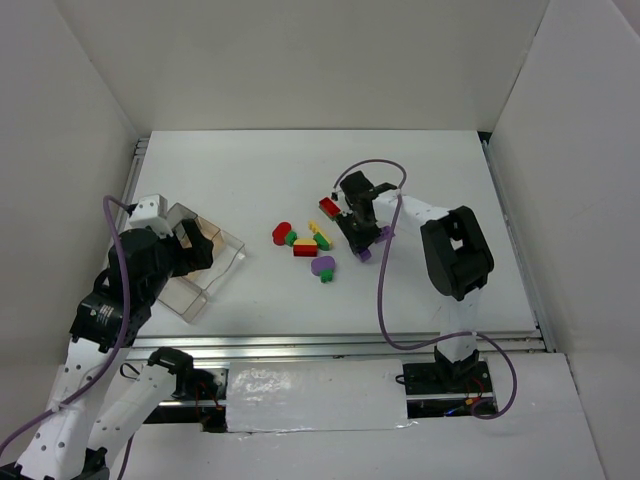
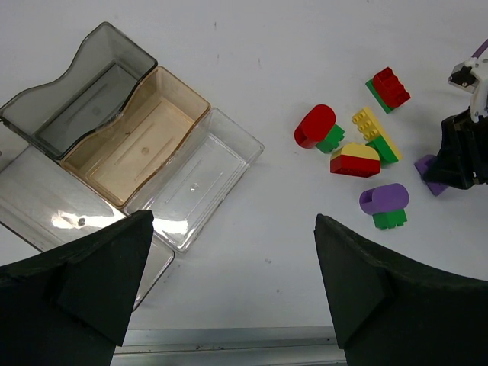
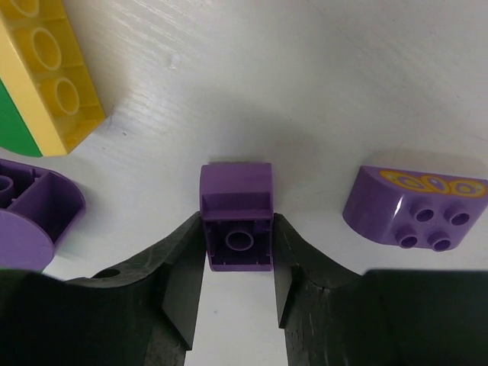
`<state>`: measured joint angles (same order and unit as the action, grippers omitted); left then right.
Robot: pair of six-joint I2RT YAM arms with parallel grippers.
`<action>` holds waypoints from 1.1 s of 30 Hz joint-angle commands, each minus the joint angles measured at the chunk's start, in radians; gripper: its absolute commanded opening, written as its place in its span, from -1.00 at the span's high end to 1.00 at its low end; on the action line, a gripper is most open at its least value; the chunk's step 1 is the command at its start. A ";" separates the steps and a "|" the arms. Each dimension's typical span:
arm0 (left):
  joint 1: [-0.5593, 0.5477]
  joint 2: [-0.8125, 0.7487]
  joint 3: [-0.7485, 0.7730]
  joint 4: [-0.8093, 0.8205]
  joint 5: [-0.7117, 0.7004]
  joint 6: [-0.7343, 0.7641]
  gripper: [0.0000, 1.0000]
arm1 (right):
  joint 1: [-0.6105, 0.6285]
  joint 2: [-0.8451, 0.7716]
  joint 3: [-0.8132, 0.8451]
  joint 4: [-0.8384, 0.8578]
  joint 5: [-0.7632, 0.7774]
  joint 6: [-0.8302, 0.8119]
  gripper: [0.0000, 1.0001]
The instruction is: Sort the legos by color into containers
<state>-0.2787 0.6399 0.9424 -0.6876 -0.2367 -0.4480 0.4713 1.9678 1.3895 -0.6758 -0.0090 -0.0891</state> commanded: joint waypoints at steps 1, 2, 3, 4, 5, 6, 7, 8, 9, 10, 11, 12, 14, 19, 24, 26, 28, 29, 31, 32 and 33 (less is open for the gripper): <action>-0.005 0.000 -0.001 0.037 0.010 0.009 -0.99 | -0.005 -0.021 0.025 -0.016 0.037 0.026 0.40; -0.005 -0.002 0.001 0.037 0.011 0.009 -0.99 | -0.005 -0.027 0.023 -0.015 0.037 0.043 0.49; -0.005 -0.002 -0.001 0.039 0.011 0.009 -0.99 | -0.005 -0.030 0.025 -0.011 0.059 0.054 0.58; -0.007 -0.002 0.001 0.039 0.011 0.009 -0.99 | -0.005 -0.033 0.031 -0.019 0.070 0.067 0.65; -0.007 -0.002 -0.001 0.037 0.010 0.009 -0.99 | -0.005 -0.044 0.037 -0.025 0.086 0.080 0.80; -0.007 -0.003 0.001 0.036 0.008 0.008 -0.99 | -0.007 -0.055 0.042 -0.030 0.099 0.121 0.85; -0.007 -0.005 0.001 0.037 0.005 0.008 -0.99 | -0.005 -0.067 0.052 -0.045 0.122 0.141 1.00; -0.007 -0.005 0.002 0.034 0.004 0.006 -0.99 | -0.005 -0.101 0.058 -0.053 0.136 0.162 1.00; -0.007 -0.006 0.004 0.034 -0.001 0.006 -0.99 | -0.005 -0.121 0.065 -0.062 0.142 0.199 1.00; -0.007 -0.008 0.004 0.033 -0.004 0.005 -0.99 | -0.002 -0.141 0.078 -0.079 0.148 0.218 1.00; -0.007 -0.008 0.007 0.028 -0.018 0.000 -0.99 | 0.003 -0.182 0.088 -0.090 0.150 0.256 1.00; -0.007 -0.009 0.010 0.025 -0.027 -0.001 -0.99 | 0.006 -0.204 0.097 -0.097 0.150 0.270 1.00; -0.007 -0.014 0.019 0.016 -0.074 -0.017 -0.99 | 0.042 -0.275 0.111 -0.100 0.158 0.316 1.00; -0.005 -0.040 0.038 -0.041 -0.228 -0.075 -0.99 | 0.203 -0.369 0.135 -0.009 0.126 0.429 1.00; -0.004 -0.091 0.050 -0.079 -0.351 -0.130 -0.99 | 0.418 -0.314 0.166 0.208 0.081 0.621 1.00; -0.002 -0.115 0.049 -0.086 -0.371 -0.138 -0.99 | 0.481 -0.218 0.204 0.295 0.150 0.739 1.00; -0.002 -0.132 0.045 -0.075 -0.368 -0.136 -0.99 | 0.518 -0.158 0.239 0.326 0.194 0.791 1.00; -0.002 -0.143 0.041 -0.069 -0.362 -0.129 -0.99 | 0.544 -0.126 0.294 0.331 0.228 0.842 1.00; -0.002 -0.149 0.036 -0.059 -0.343 -0.123 -0.99 | 0.561 -0.023 0.357 0.349 0.231 0.862 1.00; -0.002 -0.148 0.036 -0.058 -0.340 -0.120 -0.99 | 0.567 0.012 0.394 0.346 0.237 0.880 1.00; -0.002 -0.146 0.036 -0.056 -0.336 -0.118 -0.99 | 0.575 0.049 0.472 0.343 0.238 0.884 1.00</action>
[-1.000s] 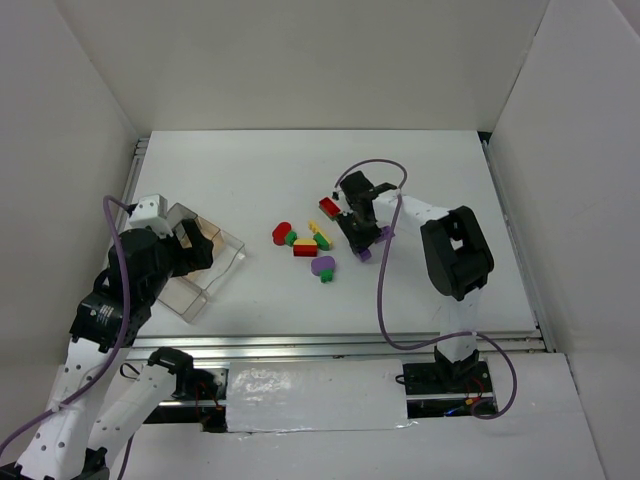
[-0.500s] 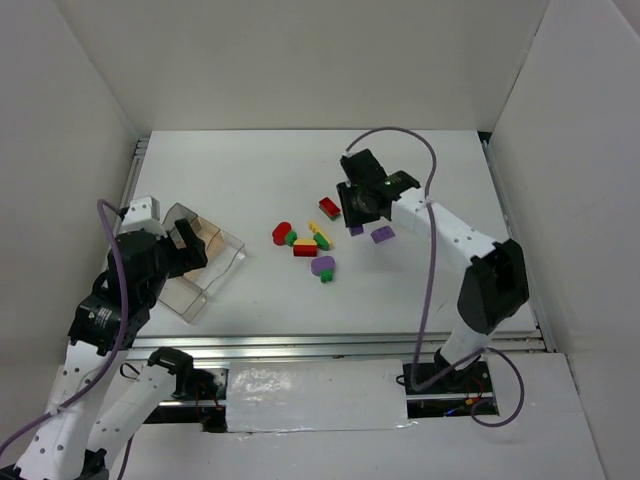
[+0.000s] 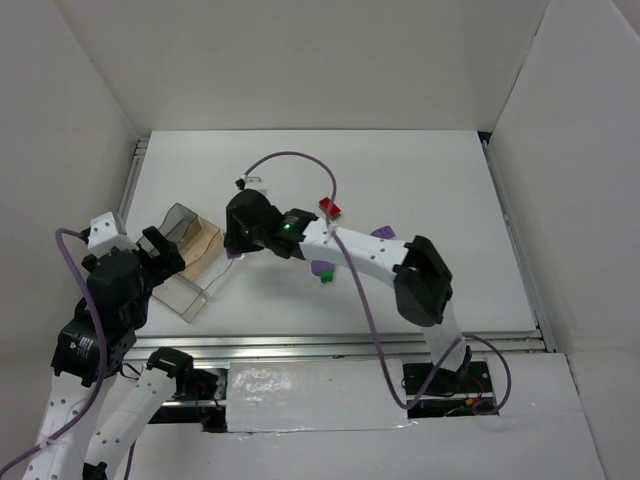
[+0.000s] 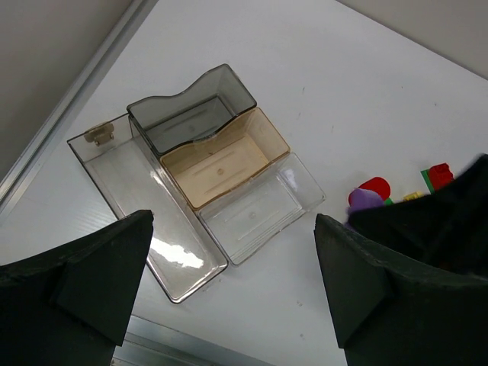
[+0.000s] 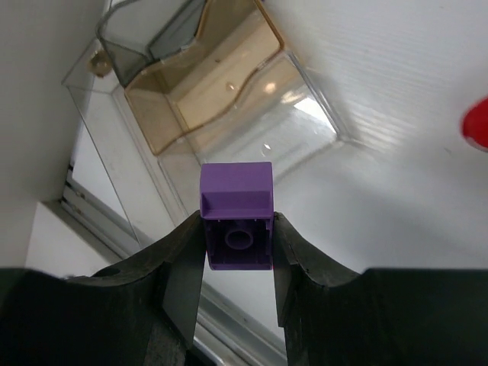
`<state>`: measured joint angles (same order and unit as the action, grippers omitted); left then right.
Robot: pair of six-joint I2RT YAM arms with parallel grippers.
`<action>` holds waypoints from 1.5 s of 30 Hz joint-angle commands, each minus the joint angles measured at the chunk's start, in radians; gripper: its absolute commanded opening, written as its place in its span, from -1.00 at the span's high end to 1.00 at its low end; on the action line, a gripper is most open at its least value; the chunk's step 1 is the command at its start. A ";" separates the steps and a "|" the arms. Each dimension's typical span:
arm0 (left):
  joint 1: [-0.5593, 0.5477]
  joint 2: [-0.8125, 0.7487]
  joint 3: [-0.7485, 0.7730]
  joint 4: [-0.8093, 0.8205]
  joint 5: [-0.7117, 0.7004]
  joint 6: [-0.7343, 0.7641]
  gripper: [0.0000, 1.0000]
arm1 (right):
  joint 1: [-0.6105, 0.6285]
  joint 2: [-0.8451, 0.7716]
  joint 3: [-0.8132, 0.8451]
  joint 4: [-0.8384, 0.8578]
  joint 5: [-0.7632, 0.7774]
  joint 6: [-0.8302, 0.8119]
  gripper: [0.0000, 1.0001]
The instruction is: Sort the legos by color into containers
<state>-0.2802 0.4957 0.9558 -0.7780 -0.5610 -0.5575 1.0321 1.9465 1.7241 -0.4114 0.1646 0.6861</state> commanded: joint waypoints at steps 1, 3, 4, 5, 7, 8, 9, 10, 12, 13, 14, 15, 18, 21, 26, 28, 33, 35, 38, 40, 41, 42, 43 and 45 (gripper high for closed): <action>-0.001 0.001 0.023 0.034 -0.010 -0.007 -0.99 | 0.016 0.141 0.184 0.045 0.073 0.116 1.00; -0.001 0.007 0.024 0.034 -0.004 -0.002 -0.99 | 0.020 0.233 0.294 0.010 0.081 0.122 1.00; 0.001 0.010 0.023 0.036 0.006 0.001 -0.99 | 0.022 0.253 0.317 -0.007 0.090 0.118 0.99; -0.001 0.014 0.021 0.040 0.010 0.004 -0.99 | 0.022 0.282 0.347 -0.012 0.092 0.116 0.94; -0.001 0.015 0.020 0.045 0.029 0.014 -0.99 | 0.023 0.298 0.354 -0.009 0.090 0.112 0.86; -0.001 0.018 0.018 0.046 0.033 0.016 -0.99 | 0.023 0.302 0.347 -0.001 0.087 0.107 0.80; 0.001 0.020 0.018 0.052 0.039 0.021 -0.99 | 0.022 0.308 0.345 0.017 0.085 0.102 0.58; -0.001 0.021 0.017 0.054 0.045 0.025 -0.99 | 0.022 0.315 0.345 0.023 0.082 0.093 0.52; -0.001 0.027 0.017 0.057 0.059 0.028 -0.99 | 0.022 0.336 0.364 0.032 0.070 0.078 0.37; -0.001 0.030 0.017 0.056 0.061 0.030 -0.99 | 0.023 0.347 0.374 0.034 0.059 0.055 0.32; -0.001 0.032 0.018 0.054 0.062 0.030 -0.99 | 0.022 0.357 0.406 0.036 0.040 0.043 0.27; -0.001 0.032 0.018 0.055 0.064 0.030 -0.99 | 0.022 0.383 0.428 0.019 0.035 0.033 0.17; -0.001 0.029 0.017 0.057 0.070 0.033 -0.99 | 0.020 0.420 0.499 -0.007 0.009 0.007 -0.14; -0.001 0.023 0.015 0.059 0.073 0.034 -0.99 | 0.020 0.390 0.468 0.026 -0.008 -0.011 -0.37; -0.001 0.020 0.015 0.060 0.075 0.036 -0.99 | 0.011 0.307 0.375 0.048 0.022 -0.039 -0.61; 0.001 0.020 0.015 0.057 0.073 0.034 -0.99 | -0.010 0.215 0.306 0.028 0.085 -0.046 -0.61; -0.002 0.003 0.012 0.066 0.078 0.039 -0.99 | -0.201 -0.136 -0.133 0.000 0.193 0.051 -0.63; -0.001 -0.002 0.009 0.069 0.090 0.041 -0.99 | -0.283 -0.239 -0.233 -0.135 0.297 0.117 -0.72; -0.001 0.009 0.008 0.078 0.115 0.053 -0.99 | -0.432 -0.322 -0.359 -0.199 0.366 0.159 -0.85; -0.001 0.020 0.008 0.082 0.137 0.057 -0.99 | -0.512 -0.322 -0.397 -0.226 0.369 0.118 -0.86; -0.001 0.026 0.006 0.082 0.142 0.060 -0.99 | -0.536 -0.307 -0.393 -0.263 0.372 0.122 -0.87; -0.001 0.030 0.008 0.082 0.145 0.061 -0.99 | -0.564 -0.290 -0.364 -0.301 0.369 0.147 -0.89; -0.001 0.037 0.008 0.080 0.151 0.061 -0.99 | -0.605 -0.253 -0.353 -0.360 0.348 0.170 -0.89; -0.001 0.041 0.006 0.083 0.156 0.064 -0.99 | -0.616 -0.227 -0.340 -0.382 0.352 0.246 -0.89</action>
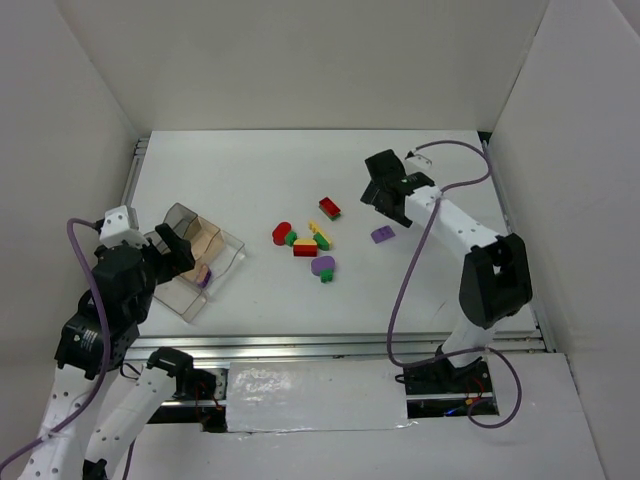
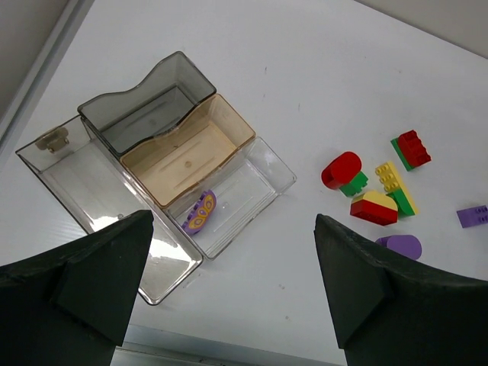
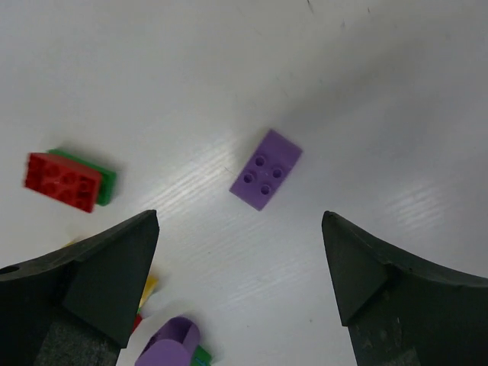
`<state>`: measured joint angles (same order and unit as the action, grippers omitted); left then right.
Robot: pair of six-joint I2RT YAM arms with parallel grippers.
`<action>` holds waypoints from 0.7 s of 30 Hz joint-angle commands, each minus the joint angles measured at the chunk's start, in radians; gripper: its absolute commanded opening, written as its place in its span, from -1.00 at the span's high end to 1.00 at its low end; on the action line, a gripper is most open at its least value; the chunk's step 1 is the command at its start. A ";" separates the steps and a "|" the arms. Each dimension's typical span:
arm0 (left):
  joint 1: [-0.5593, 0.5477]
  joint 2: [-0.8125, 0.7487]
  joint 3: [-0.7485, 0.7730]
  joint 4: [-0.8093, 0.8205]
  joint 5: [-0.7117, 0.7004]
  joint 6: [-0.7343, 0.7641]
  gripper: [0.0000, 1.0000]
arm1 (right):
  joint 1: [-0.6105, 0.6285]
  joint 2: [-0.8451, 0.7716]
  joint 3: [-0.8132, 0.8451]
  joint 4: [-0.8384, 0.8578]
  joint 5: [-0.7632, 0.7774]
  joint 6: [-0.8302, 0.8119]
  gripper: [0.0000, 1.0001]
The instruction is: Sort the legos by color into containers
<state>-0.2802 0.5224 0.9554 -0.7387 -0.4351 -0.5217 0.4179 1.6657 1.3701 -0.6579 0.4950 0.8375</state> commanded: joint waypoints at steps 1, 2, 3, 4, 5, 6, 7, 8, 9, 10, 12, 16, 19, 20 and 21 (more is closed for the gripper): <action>-0.001 0.016 0.006 0.044 0.033 0.028 -0.99 | -0.001 0.075 0.015 -0.137 0.022 0.112 -0.90; -0.001 0.016 0.006 0.047 0.036 0.029 -0.99 | -0.004 0.088 0.020 -0.135 0.008 0.156 -0.91; -0.001 0.018 0.005 0.047 0.039 0.031 -0.99 | -0.002 0.109 0.023 -0.131 0.002 0.178 -0.91; -0.001 0.016 0.003 0.048 0.041 0.031 -0.99 | -0.004 0.120 0.026 -0.126 0.002 0.228 -0.91; -0.001 0.018 0.003 0.048 0.044 0.032 -0.99 | -0.005 0.135 0.040 -0.134 0.011 0.257 -0.91; -0.001 0.016 0.002 0.050 0.047 0.032 -0.99 | -0.008 0.166 0.049 -0.147 0.020 0.290 -0.90; -0.001 0.018 0.002 0.051 0.050 0.034 -0.99 | -0.013 0.180 0.058 -0.170 0.025 0.331 -0.89; -0.001 0.019 0.002 0.052 0.053 0.035 -0.99 | -0.014 0.195 0.072 -0.180 0.034 0.347 -0.89; -0.001 0.018 0.002 0.052 0.055 0.035 -0.99 | -0.014 0.222 0.075 -0.189 0.042 0.365 -0.88; -0.002 0.019 0.002 0.052 0.058 0.037 -0.99 | -0.018 0.233 0.078 -0.192 0.046 0.382 -0.88; -0.002 0.018 0.002 0.055 0.065 0.038 -0.99 | -0.030 0.261 0.081 -0.160 0.027 0.362 -0.85; -0.004 0.016 -0.001 0.058 0.073 0.042 -0.99 | -0.060 0.308 0.096 -0.143 -0.022 0.348 -0.77; -0.007 0.014 -0.001 0.058 0.076 0.042 -0.99 | -0.076 0.321 0.083 -0.132 -0.032 0.348 -0.56; -0.007 0.013 -0.001 0.058 0.078 0.042 -0.99 | -0.076 0.316 0.073 -0.120 -0.033 0.345 -0.50; -0.007 0.013 -0.001 0.059 0.079 0.043 -0.99 | -0.077 0.309 0.063 -0.096 -0.038 0.339 -0.43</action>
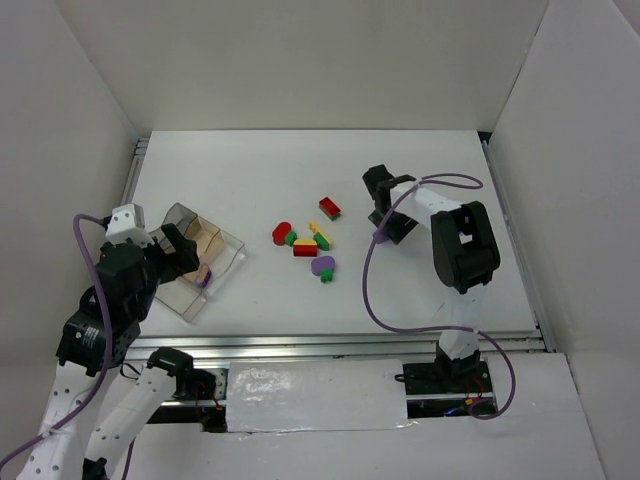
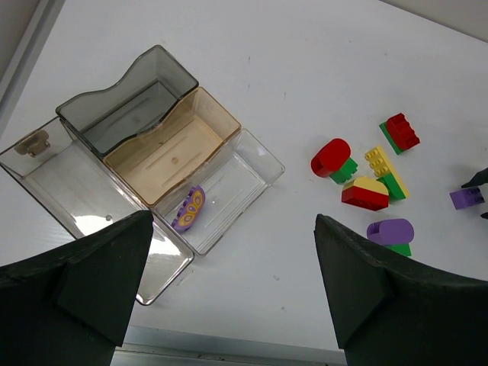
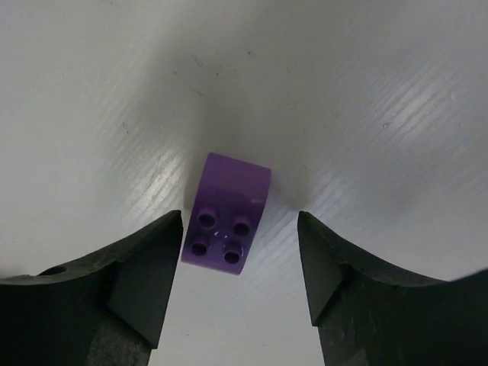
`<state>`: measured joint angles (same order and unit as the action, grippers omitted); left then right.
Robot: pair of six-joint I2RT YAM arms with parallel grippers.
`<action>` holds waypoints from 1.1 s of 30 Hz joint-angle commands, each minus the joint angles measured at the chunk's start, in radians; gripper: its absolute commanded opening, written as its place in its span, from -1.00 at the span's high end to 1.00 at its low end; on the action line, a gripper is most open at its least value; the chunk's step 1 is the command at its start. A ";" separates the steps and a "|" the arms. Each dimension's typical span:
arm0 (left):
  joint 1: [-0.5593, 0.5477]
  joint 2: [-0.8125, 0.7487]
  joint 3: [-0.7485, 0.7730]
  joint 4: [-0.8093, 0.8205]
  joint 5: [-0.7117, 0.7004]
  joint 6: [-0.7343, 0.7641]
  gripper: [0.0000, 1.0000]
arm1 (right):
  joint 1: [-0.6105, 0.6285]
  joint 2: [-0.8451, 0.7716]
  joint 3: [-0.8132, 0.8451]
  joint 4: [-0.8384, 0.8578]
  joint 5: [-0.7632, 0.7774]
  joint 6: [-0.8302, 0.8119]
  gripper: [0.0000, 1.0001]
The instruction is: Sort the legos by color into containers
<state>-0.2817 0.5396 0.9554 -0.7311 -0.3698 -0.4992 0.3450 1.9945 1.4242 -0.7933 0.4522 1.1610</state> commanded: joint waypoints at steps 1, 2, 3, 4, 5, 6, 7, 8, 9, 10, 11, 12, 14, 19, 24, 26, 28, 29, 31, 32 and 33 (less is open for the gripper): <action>-0.005 -0.006 -0.001 0.052 0.015 0.021 -0.99 | -0.006 -0.026 -0.010 0.051 0.002 0.013 -0.36; -0.005 -0.006 -0.001 0.053 0.014 0.022 -0.99 | -0.008 -0.034 -0.014 0.064 -0.006 0.006 -0.14; -0.005 -0.004 0.000 0.052 0.017 0.022 -0.99 | -0.012 -0.033 -0.015 0.066 -0.012 -0.004 -0.05; -0.005 -0.003 -0.001 0.053 0.017 0.022 -0.99 | -0.014 -0.028 -0.008 0.063 -0.023 -0.009 0.04; -0.005 -0.004 -0.001 0.053 0.019 0.022 -0.99 | -0.018 -0.026 -0.005 0.065 -0.026 -0.017 0.19; -0.005 -0.003 -0.001 0.052 0.020 0.022 -0.99 | -0.021 -0.026 -0.004 0.065 -0.035 -0.020 0.30; -0.005 -0.003 -0.001 0.052 0.020 0.022 -0.99 | -0.020 -0.026 -0.005 0.066 -0.037 -0.023 0.40; -0.007 -0.003 -0.001 0.052 0.019 0.022 -0.99 | -0.021 -0.031 -0.010 0.078 -0.038 -0.032 0.64; -0.007 -0.003 -0.001 0.052 0.017 0.022 -0.99 | -0.020 -0.036 -0.018 0.086 -0.038 -0.034 0.69; -0.005 -0.004 -0.001 0.050 0.017 0.022 -0.99 | -0.021 -0.043 -0.037 0.095 -0.044 -0.037 0.70; -0.007 -0.004 -0.003 0.053 0.017 0.022 -0.99 | -0.020 -0.059 -0.047 0.115 -0.050 -0.046 0.84; -0.007 -0.004 -0.003 0.053 0.017 0.022 -0.99 | -0.018 -0.069 -0.054 0.126 -0.058 -0.056 1.00; -0.007 -0.003 -0.001 0.053 0.017 0.022 -0.99 | 0.027 -0.114 -0.068 0.137 -0.037 -0.082 1.00; -0.007 -0.004 0.011 0.033 -0.024 0.007 -0.99 | 0.349 -0.212 0.065 0.115 0.117 -0.147 1.00; -0.007 -0.047 0.026 -0.008 -0.174 -0.053 -0.99 | 0.549 -0.075 0.302 0.200 0.013 -0.210 1.00; -0.007 -0.076 0.029 -0.027 -0.224 -0.074 -0.99 | 0.589 0.005 0.404 0.174 -0.053 -0.173 1.00; -0.005 -0.110 0.029 -0.034 -0.247 -0.085 -0.99 | 0.620 0.099 0.524 0.189 -0.107 -0.167 0.97; -0.007 -0.119 0.028 -0.034 -0.260 -0.093 -0.99 | 0.647 0.122 0.551 0.212 -0.110 -0.170 0.96; -0.008 -0.150 0.019 -0.028 -0.262 -0.091 -0.99 | 0.661 0.188 0.634 0.226 -0.130 -0.167 0.93; -0.008 -0.158 0.017 -0.015 -0.253 -0.082 -0.99 | 0.670 0.205 0.669 0.252 -0.142 -0.172 0.91; -0.008 -0.168 0.014 -0.011 -0.248 -0.079 -0.99 | 0.672 0.234 0.679 0.268 -0.168 -0.179 0.87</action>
<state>-0.2852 0.3920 0.9558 -0.7761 -0.5846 -0.5625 1.0065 2.1674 2.0441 -0.5594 0.3382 0.9863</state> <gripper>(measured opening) 0.995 0.432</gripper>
